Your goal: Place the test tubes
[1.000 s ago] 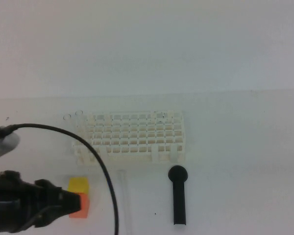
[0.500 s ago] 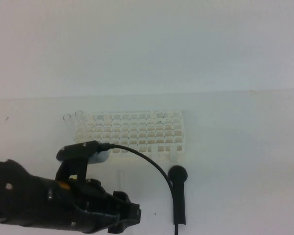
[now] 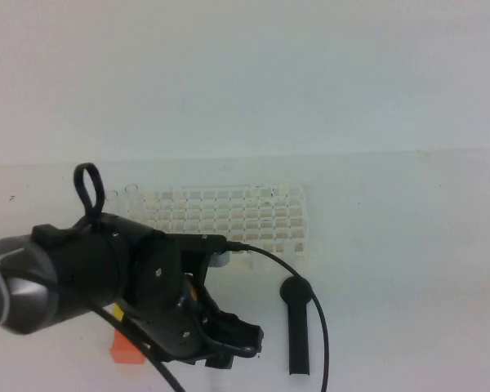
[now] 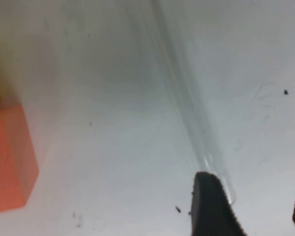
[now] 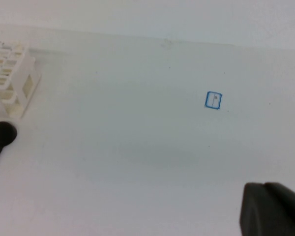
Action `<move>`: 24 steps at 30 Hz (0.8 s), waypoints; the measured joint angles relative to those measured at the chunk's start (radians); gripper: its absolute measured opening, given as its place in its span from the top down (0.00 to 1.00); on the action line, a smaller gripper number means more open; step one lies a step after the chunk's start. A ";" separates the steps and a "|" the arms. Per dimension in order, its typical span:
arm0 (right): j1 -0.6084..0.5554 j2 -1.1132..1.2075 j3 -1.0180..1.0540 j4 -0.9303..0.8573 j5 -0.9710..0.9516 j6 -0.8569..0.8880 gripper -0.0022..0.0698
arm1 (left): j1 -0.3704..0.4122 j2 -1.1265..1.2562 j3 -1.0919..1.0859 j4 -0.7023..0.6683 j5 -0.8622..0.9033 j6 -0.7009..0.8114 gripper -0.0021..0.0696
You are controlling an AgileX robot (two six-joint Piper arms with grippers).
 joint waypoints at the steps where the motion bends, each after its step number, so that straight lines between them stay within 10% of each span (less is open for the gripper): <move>1: 0.000 0.000 0.000 0.000 0.000 0.000 0.97 | 0.000 0.018 -0.011 0.000 0.005 0.000 0.48; 24: 0.000 0.000 0.000 0.016 0.025 0.000 0.97 | 0.000 0.170 -0.039 0.037 0.004 -0.025 0.48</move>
